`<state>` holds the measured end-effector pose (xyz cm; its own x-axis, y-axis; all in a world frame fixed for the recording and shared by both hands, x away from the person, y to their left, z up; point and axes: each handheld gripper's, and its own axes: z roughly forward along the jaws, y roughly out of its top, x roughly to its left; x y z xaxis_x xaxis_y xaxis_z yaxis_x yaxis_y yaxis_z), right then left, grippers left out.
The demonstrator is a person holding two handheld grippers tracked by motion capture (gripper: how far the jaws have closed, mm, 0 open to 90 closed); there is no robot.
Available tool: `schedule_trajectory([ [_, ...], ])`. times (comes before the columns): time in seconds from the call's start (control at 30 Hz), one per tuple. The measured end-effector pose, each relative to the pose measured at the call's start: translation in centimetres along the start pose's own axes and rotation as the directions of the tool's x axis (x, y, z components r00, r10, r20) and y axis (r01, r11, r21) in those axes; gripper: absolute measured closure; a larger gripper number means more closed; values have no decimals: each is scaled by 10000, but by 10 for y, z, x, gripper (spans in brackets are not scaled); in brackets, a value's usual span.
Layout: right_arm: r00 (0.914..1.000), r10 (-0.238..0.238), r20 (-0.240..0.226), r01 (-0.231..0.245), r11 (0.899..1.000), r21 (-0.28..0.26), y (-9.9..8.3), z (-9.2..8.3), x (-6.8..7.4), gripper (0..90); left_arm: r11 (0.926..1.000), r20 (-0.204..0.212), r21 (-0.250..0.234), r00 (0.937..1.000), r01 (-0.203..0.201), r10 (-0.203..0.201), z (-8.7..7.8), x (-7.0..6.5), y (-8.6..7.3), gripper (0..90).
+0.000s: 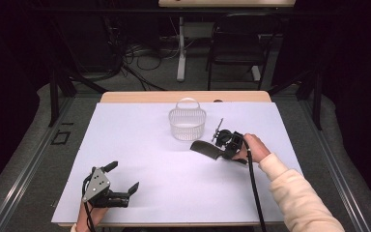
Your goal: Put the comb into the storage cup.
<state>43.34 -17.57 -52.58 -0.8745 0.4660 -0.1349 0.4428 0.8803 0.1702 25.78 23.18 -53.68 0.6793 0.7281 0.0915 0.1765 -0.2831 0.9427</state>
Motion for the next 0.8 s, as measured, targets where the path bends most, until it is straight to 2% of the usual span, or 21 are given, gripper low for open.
schedule_trajectory([
  [0.2,10000,-73,25,72,9999,75,1,-1,0,724,10000,13,11,10000,-1,1,0,0,0,0],
  [0.4,9999,-74,79,76,9998,-203,-2,-3,2,726,10000,38,35,10000,-34,34,1,0,0,0],
  [0.5,9999,-95,64,95,10000,-28,-3,-8,3,727,10000,30,46,10000,-45,45,0,0,0,0],
  [0.53,9999,-35,124,38,9997,-247,-4,-8,3,727,10000,29,23,10000,-16,16,0,0,0,0],
  [0.6,9999,-68,117,69,9999,-94,-4,-10,3,727,10000,21,24,10000,-5,5,0,0,0,0],
  [0.63,9999,60,135,-54,9992,-394,-6,-11,4,727,10000,26,24,10000,-5,5,0,0,0,0],
  [0.7,9999,21,150,-16,9995,-307,-7,-13,4,727,10000,18,16,10000,-3,3,0,-1,0,0],
  [0.73,9998,149,157,-142,9988,-465,-9,-15,5,727,10000,27,26,10000,-1,1,0,-1,0,0],
  [0.77,9999,24,147,-17,9987,-512,-10,-16,4,727,10000,20,33,10000,-15,15,0,-1,0,0],
  [0.8,9999,93,145,-86,9988,-486,-11,-18,5,726,10000,20,13,10000,4,-4,0,-1,0,0],
])
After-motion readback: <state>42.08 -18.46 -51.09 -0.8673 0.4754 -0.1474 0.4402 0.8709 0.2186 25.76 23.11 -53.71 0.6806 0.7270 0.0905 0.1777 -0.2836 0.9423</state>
